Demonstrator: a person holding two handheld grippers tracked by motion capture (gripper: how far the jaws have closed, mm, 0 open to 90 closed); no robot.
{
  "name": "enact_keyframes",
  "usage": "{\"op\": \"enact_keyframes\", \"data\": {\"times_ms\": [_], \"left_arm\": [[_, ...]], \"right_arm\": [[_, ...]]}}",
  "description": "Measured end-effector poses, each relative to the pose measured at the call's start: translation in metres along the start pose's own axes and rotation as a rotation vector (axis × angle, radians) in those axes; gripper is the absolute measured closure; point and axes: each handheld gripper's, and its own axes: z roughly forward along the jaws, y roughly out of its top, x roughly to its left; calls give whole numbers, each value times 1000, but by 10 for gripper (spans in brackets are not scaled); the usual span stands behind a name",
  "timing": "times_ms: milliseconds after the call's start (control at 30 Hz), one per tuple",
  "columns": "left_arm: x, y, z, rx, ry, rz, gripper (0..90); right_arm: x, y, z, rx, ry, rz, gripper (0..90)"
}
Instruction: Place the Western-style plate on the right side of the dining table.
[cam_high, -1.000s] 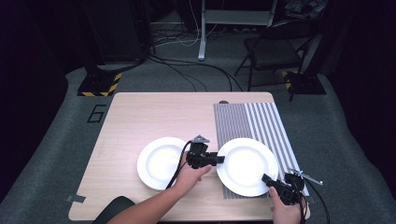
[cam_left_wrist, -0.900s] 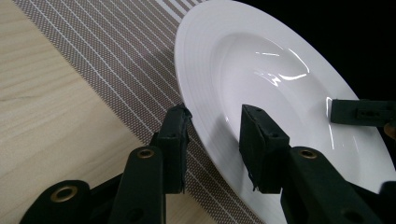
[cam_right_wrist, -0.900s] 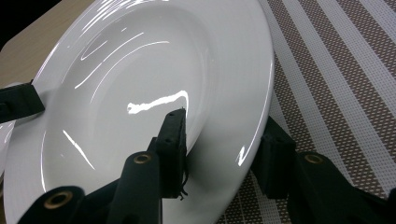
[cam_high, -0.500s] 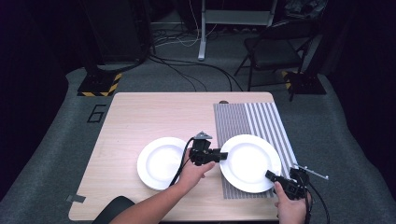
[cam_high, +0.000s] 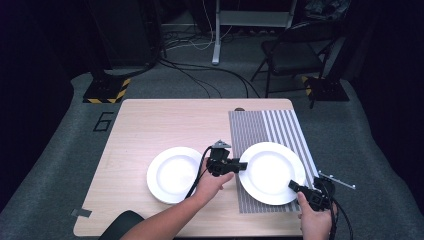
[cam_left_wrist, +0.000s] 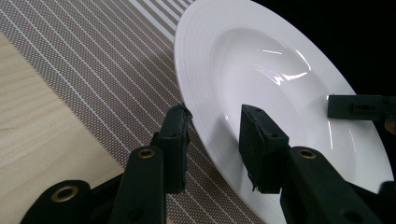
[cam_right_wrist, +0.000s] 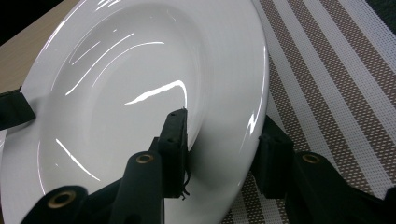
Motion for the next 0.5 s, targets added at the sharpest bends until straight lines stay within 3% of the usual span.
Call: {"op": "enact_keyframes", "data": {"times_ms": [200,333,500], "left_arm": [[-2,-1,5,10,4,-1,631],[-3,-1,10,16,10,4,632],[-3,-1,12,15,14,-4,631]], "right_arm": [[-3,-1,2,0,-17,7,605],[-4,-1,2,-9,-45,-16,602],[-6,0,3,-7,-44,-18,600]]}}
